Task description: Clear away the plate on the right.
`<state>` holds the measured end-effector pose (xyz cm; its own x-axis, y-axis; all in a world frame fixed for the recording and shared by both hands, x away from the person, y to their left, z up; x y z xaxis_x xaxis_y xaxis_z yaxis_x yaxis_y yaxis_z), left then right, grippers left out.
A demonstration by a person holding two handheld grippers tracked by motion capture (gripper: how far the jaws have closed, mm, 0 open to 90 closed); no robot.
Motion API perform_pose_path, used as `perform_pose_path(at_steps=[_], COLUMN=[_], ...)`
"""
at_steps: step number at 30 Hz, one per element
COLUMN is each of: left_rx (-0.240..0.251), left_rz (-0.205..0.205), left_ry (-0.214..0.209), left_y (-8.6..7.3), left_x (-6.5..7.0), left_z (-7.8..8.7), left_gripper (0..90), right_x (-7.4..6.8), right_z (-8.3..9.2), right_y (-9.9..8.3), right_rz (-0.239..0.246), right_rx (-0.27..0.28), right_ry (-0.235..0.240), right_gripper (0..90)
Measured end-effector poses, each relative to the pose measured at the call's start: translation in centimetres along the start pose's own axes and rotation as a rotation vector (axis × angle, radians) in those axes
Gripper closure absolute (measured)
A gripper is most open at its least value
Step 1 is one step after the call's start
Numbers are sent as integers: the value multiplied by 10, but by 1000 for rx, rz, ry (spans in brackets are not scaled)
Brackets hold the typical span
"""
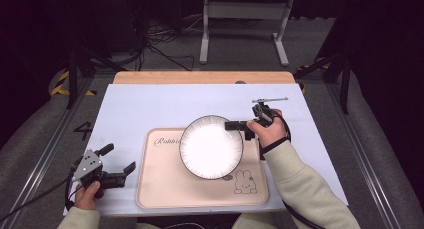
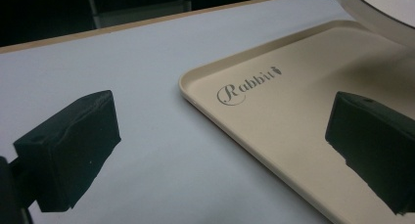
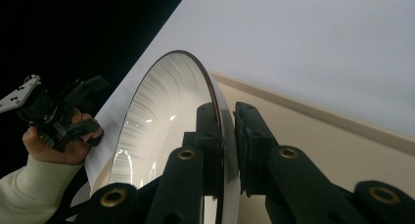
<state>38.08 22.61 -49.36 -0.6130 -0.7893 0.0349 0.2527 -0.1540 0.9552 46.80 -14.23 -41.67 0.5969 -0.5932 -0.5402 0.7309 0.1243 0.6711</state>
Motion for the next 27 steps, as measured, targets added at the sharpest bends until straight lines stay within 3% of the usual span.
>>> perform_pose_path(at_steps=[10,27], left_rx=[0,-1], left_rz=[0,0], left_ry=[0,0], left_y=[0,0], left_x=[0,0], left_z=[0,0], left_gripper=[2,2], right_x=[-5,-5], right_z=[-20,-39], right_y=[-11,-26], right_rz=[-2,-10], right_rx=[-42,-94], right_ry=[18,22], right_gripper=[814,811])
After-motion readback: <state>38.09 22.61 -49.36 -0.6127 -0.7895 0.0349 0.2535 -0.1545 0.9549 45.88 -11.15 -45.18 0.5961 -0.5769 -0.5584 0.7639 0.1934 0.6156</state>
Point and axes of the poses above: each handheld gripper's, and its own axes: z roughly backward along the jaws, y roughly out of its top, x roughly to its right, the point moved 8 cm from there along -z, roughly forward along the jaws, and after that the axes turned 1 degree about z, right-handed, at the moved point
